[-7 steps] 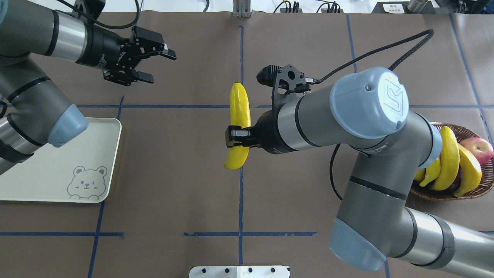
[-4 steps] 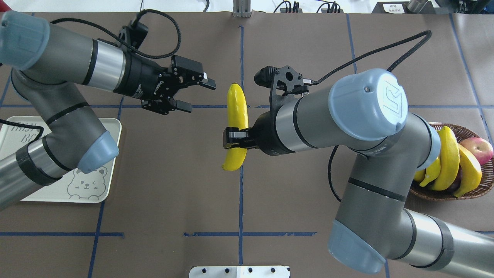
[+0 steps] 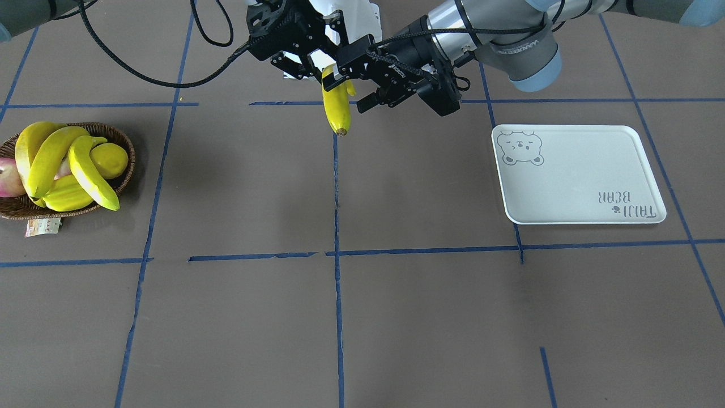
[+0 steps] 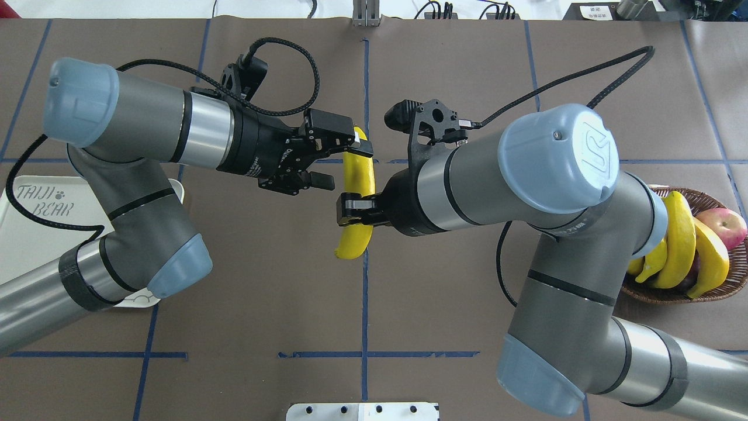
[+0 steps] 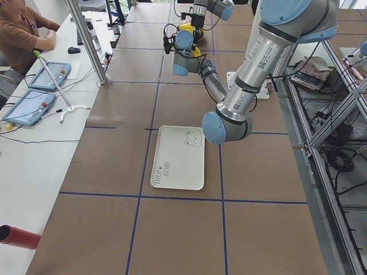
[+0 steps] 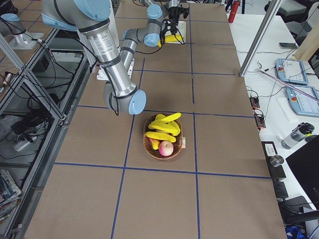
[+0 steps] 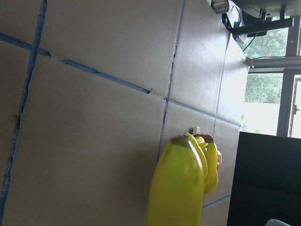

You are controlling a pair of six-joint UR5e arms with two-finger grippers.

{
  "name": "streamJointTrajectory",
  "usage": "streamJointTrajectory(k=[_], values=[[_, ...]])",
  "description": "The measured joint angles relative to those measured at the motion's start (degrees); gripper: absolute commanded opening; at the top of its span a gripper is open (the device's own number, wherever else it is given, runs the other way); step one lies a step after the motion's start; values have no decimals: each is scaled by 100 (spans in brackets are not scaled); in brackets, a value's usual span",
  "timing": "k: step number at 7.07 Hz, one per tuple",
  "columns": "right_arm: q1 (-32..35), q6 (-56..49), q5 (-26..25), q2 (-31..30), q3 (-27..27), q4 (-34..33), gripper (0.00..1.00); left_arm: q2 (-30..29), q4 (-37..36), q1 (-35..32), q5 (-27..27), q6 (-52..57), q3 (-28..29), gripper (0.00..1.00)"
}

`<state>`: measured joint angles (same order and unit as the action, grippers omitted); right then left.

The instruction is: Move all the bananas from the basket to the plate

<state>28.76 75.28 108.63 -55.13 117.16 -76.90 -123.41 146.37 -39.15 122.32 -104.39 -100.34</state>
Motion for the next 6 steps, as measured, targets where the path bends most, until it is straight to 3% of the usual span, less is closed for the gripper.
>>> streamJointTrajectory(k=[2,3,4,5,6], values=[[-6,3,0,22,7,0,1,-19,-1,21,-30,2,-3,84],[-8,4,0,26,8,0,1,-22,3,52,-57,6,-3,62],[-9,4,0,28,8,0,1,-24,3,91,-94,11,-3,19],[-10,4,0,29,9,0,14,-23,-1,114,-111,16,-3,0],[-10,4,0,28,12,-1,90,-4,0,121,-115,34,-3,0]])
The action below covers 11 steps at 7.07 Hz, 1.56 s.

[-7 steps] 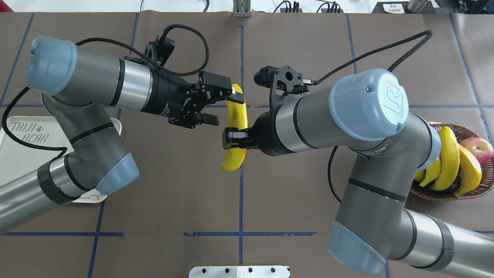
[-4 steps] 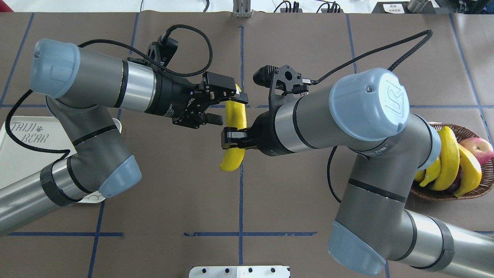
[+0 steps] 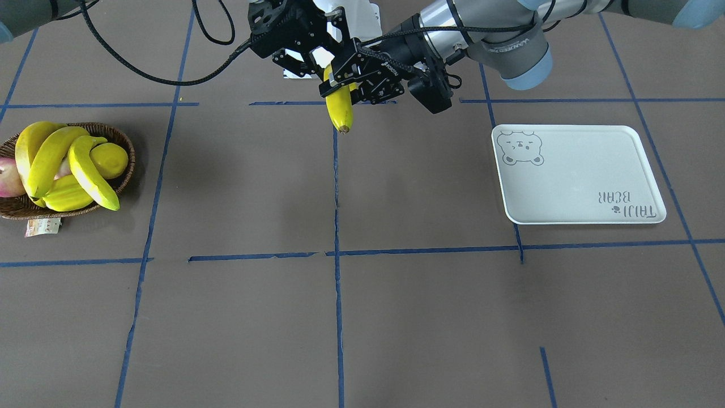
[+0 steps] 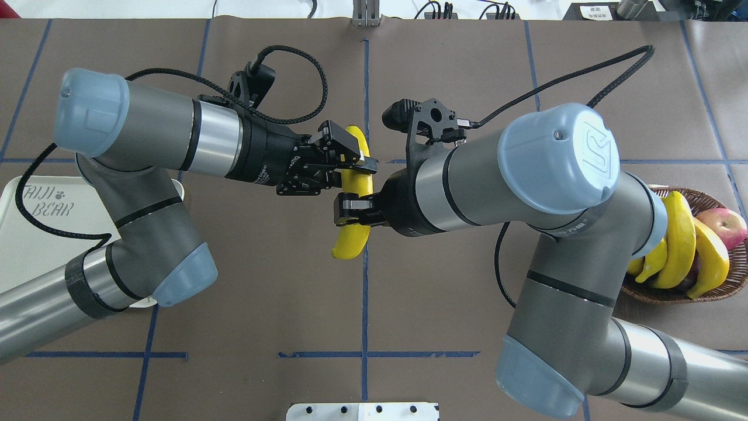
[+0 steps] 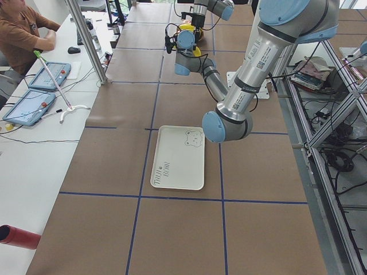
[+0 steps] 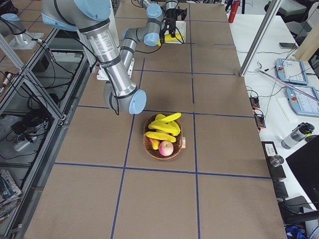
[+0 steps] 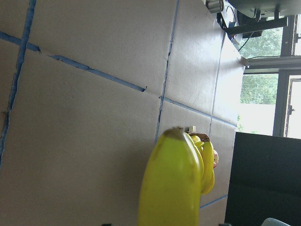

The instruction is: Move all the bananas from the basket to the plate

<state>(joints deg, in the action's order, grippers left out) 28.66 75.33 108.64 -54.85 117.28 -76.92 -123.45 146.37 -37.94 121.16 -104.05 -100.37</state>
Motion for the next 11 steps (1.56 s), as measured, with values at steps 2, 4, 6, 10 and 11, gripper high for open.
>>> streamJointTrajectory(k=[2,4,6,10,11], values=[[-1,-10,-2,0,29,1,100,55,3,6,5,44,-3,0],[3,46,-2,-9,124,1,100,76,4,6,12,61,-7,0],[17,72,9,-64,275,-9,100,94,-117,-50,7,69,5,0],[318,54,37,-593,806,-82,100,488,-1813,-689,-54,970,-324,0],[468,43,33,-745,873,-91,100,540,-2849,-887,-104,1702,-639,0]])
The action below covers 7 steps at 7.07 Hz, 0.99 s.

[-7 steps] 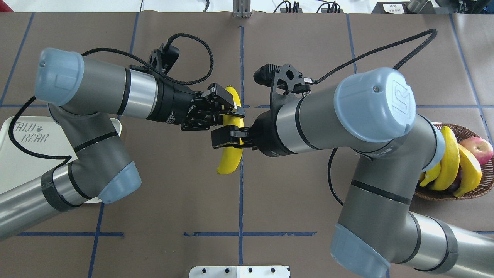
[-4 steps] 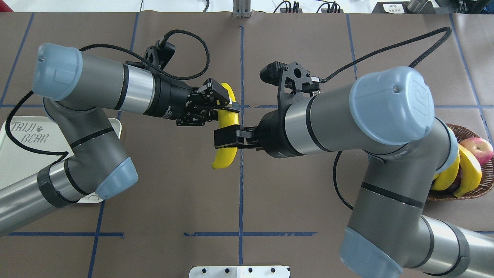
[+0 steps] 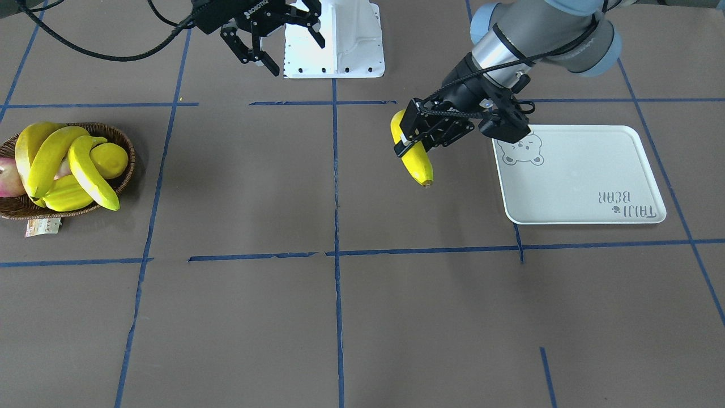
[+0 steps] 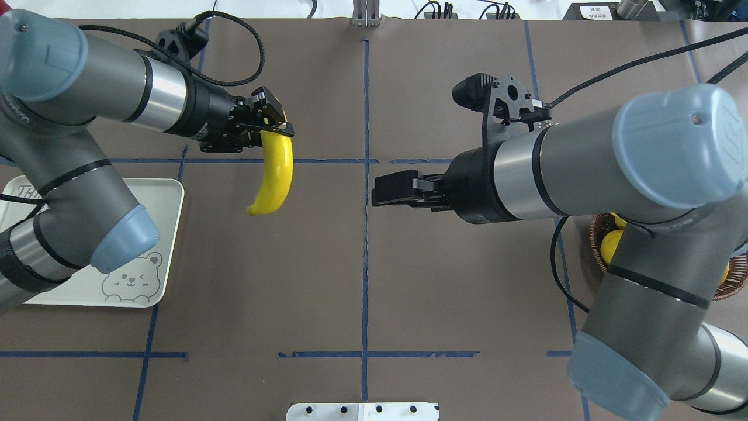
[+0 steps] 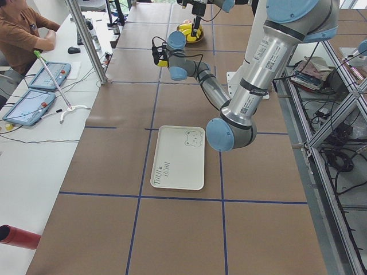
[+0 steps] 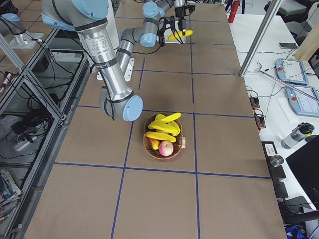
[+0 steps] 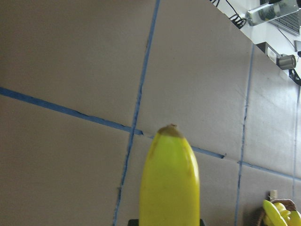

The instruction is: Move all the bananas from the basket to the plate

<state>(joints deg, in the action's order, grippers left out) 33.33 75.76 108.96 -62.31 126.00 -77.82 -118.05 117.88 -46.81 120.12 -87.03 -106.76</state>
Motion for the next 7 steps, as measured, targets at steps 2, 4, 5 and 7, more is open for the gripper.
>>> streamJointTrajectory(k=[2,4,5,7], values=[[314,-50,-6,-357,39,-4,100,635,-1247,-190,-168,1306,-560,0],[461,-75,-15,-554,38,-5,100,1711,-1480,-237,-201,1736,-740,0],[475,-75,-23,-602,34,-8,100,2170,-1490,-324,-199,1784,-664,0],[484,-70,-32,-682,31,-15,100,2688,-1478,-661,-201,1815,-291,0]])
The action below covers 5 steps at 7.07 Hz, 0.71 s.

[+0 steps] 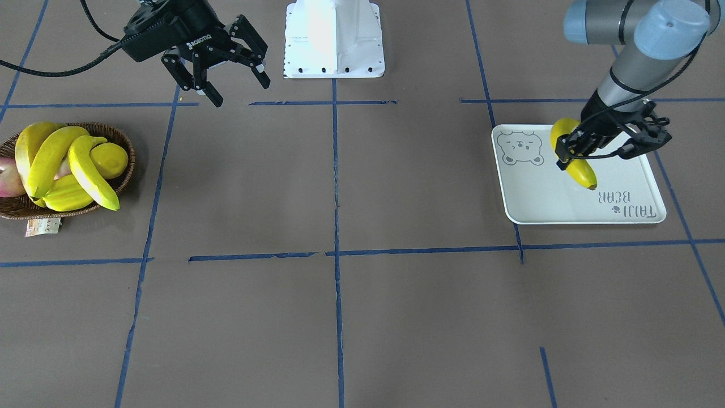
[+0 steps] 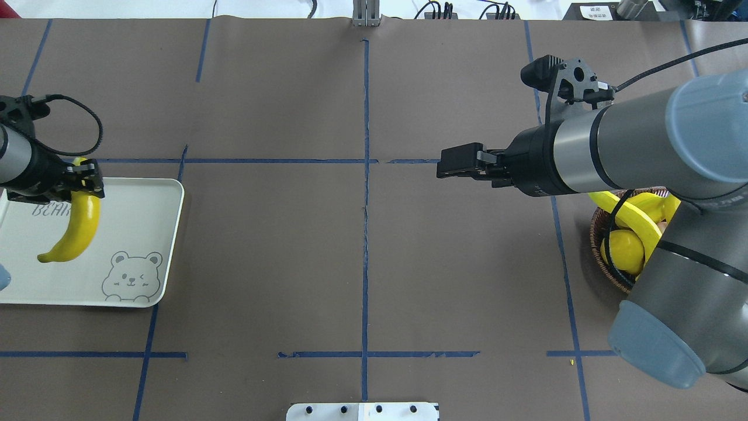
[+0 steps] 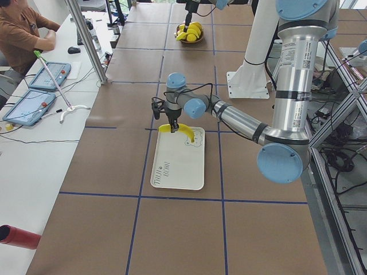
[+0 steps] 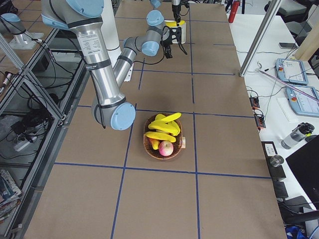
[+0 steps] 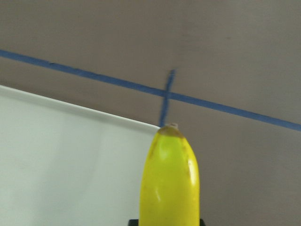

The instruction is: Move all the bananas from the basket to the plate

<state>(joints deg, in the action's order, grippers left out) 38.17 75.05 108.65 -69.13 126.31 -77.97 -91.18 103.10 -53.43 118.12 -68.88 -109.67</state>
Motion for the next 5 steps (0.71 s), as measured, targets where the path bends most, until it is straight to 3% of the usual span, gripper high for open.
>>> streamJointTrajectory(k=[5], values=[[-1,1,-1,-48,-6,-7,100,173,34,-333,-34,888,1105,0]])
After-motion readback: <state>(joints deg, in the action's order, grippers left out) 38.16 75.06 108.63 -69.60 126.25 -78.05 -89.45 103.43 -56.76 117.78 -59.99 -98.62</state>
